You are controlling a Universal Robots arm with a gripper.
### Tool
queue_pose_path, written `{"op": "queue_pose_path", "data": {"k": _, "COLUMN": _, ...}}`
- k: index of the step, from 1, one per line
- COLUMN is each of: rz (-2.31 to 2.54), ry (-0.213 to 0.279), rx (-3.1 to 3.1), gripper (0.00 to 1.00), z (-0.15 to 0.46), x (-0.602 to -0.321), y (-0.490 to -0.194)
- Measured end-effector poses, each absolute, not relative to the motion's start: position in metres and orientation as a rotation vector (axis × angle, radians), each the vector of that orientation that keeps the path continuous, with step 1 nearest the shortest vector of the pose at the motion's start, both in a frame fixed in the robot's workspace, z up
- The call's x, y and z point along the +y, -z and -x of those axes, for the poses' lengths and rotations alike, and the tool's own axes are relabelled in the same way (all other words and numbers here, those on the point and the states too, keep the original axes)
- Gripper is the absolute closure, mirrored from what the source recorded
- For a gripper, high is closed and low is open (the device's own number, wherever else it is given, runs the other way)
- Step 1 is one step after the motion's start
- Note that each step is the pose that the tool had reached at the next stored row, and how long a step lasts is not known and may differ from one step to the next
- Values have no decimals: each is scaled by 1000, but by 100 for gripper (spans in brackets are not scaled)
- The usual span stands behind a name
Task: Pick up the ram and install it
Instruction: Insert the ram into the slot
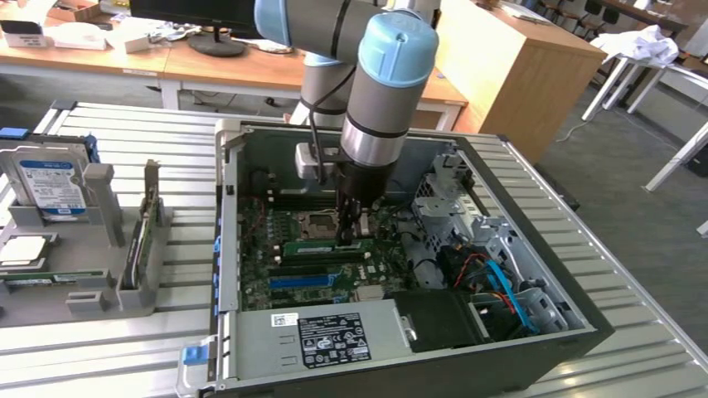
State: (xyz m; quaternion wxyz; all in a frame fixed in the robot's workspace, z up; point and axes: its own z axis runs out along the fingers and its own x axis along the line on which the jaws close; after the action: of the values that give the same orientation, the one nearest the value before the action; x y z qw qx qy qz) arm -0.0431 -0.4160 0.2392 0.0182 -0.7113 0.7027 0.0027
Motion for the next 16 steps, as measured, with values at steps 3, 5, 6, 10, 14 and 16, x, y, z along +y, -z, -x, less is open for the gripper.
{"op": "queue_pose_path", "data": {"k": 3, "rz": 2209, "ry": -8, "rx": 2183, "gripper": 88, "z": 43, "x": -416, "y": -237}}
{"op": "queue_pose_path", "data": {"k": 5, "rz": 2208, "ry": -8, "rx": 2183, "gripper": 88, "z": 43, "x": -416, "y": -237}}
{"op": "queue_pose_path", "data": {"k": 6, "rz": 2208, "ry": -8, "rx": 2184, "gripper": 88, "z": 43, "x": -416, "y": -237}}
{"op": "queue_pose_path", "data": {"k": 10, "rz": 2199, "ry": -8, "rx": 2193, "gripper": 88, "z": 43, "x": -416, "y": -237}}
{"op": "queue_pose_path", "data": {"k": 14, "rz": 2198, "ry": -8, "rx": 2193, "gripper": 88, "z": 43, "x": -416, "y": -237}}
{"op": "queue_pose_path", "data": {"k": 16, "rz": 2198, "ry": -8, "rx": 2193, "gripper": 88, "z": 44, "x": -416, "y": -236}}
